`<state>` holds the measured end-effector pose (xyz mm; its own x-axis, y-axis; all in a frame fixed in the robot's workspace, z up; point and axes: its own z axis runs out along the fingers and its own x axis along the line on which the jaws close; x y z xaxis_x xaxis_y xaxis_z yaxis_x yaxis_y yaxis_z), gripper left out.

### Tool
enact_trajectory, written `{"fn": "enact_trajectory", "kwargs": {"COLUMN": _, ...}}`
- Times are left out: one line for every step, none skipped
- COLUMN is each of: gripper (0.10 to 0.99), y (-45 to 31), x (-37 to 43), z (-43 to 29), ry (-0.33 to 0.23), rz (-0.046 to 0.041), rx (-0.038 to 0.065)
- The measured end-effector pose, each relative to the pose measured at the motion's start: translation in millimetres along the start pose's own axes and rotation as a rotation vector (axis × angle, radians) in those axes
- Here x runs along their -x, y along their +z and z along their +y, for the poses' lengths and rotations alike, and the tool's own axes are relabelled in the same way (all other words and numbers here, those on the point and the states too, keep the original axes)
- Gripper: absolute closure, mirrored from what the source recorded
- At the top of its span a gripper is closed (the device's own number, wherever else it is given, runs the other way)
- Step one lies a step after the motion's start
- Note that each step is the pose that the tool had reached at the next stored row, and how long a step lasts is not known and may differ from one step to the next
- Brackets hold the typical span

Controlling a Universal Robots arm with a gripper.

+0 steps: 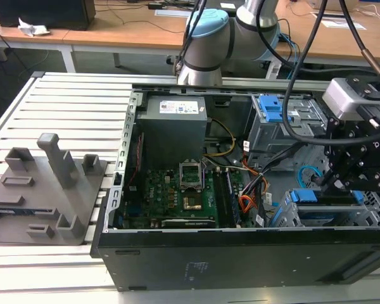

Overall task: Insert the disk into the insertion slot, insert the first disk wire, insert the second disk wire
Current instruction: 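Insert the second disk wire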

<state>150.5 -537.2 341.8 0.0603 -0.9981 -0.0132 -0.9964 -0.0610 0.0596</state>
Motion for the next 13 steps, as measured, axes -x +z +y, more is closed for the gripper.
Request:
{"fn": "enact_trajectory", "kwargs": {"gripper": 0.922, "y": 0.4, "x": -0.1, "z": -0.2, "ry": 0.0, "rz": -0.0009, "rx": 0.0}}
{"fn": "enact_trajectory", "kwargs": {"gripper": 0.922, "y": 0.3, "x": -0.1, "z": -0.6, "ry": 0.0, "rz": -0.0006, "rx": 0.0}}
{"fn": "enact_trajectory", "kwargs": {"gripper": 0.922, "y": 0.0, "x": -0.3, "z": -0.7, "ry": 0.0, "rz": -0.0002, "rx": 0.0}}
{"fn": "enact_trajectory", "kwargs": {"gripper": 0.922, "y": -0.1, "x": -0.8, "z": -0.7, "ry": 0.0, "rz": 0.0, "rx": 0.0}}
{"fn": "enact_trajectory", "kwargs": {"gripper": 0.922, "y": 0.0, "x": -1.7, "z": -0.7, "ry": 0.0, "rz": -0.0001, "rx": 0.0}}
{"fn": "enact_trajectory", "kwargs": {"gripper": 0.922, "y": 0.1, "x": -2.6, "z": -0.7, "ry": 0.0, "rz": -0.0003, "rx": 0.0}}
{"fn": "enact_trajectory", "kwargs": {"gripper": 0.922, "y": 0.2, "x": -3.3, "z": -0.7, "ry": 0.0, "rz": -0.0003, "rx": 0.0}}
{"fn": "enact_trajectory", "kwargs": {"gripper": 0.922, "y": 0.7, "x": -3.7, "z": -0.6, "ry": 0.007, "rz": -0.0007, "rx": 0.0}}
{"fn": "enact_trajectory", "kwargs": {"gripper": 0.922, "y": 1.1, "x": -3.8, "z": -0.6, "ry": 0.03, "rz": -0.0016, "rx": 0.0}}
{"fn": "enact_trajectory", "kwargs": {"gripper": 0.922, "y": 1.5, "x": -3.8, "z": -0.7, "ry": 0.052, "rz": -0.0032, "rx": -0.001}}
{"fn": "enact_trajectory", "kwargs": {"gripper": 0.922, "y": 1.7, "x": -3.9, "z": -0.7, "ry": 0.067, "rz": -0.0042, "rx": -0.001}}
{"fn": "enact_trajectory", "kwargs": {"gripper": 0.922, "y": 1.7, "x": -4.1, "z": -1.1, "ry": 0.069, "rz": -0.0043, "rx": -0.001}}
{"fn": "enact_trajectory", "kwargs": {"gripper": 0.922, "y": 1.8, "x": -4.8, "z": -1.2, "ry": 0.069, "rz": -0.0043, "rx": -0.001}}
